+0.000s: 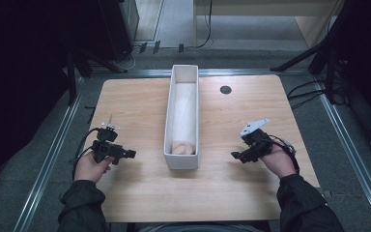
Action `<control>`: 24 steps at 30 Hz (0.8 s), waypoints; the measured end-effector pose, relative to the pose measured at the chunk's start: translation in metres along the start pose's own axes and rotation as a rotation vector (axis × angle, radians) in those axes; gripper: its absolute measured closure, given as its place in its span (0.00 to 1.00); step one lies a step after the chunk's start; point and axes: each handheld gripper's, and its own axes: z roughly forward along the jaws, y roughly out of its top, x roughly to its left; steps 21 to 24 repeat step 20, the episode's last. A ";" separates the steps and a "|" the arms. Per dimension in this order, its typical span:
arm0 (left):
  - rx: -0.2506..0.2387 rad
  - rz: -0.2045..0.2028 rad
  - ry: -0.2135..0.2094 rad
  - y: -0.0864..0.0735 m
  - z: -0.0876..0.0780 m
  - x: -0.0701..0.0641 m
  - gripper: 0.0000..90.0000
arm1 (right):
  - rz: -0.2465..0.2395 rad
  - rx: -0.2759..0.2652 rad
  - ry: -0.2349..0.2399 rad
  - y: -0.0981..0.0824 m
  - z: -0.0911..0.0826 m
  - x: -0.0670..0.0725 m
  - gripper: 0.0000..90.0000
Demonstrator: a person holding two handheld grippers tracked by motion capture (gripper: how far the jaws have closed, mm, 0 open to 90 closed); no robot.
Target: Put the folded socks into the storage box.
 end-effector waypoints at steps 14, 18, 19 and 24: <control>0.026 0.009 0.012 0.000 0.005 -0.002 0.28 | 0.006 -0.002 -0.003 0.001 -0.001 -0.001 0.24; 0.029 0.015 0.008 0.000 0.005 -0.002 0.27 | 0.007 -0.004 -0.005 0.001 -0.001 -0.001 0.24; 0.030 0.017 0.006 0.000 0.006 -0.003 0.27 | 0.007 -0.003 -0.005 0.001 -0.001 -0.001 0.24; 0.033 0.016 0.006 0.000 0.007 -0.003 0.27 | 0.007 -0.003 -0.004 0.001 -0.001 -0.001 0.24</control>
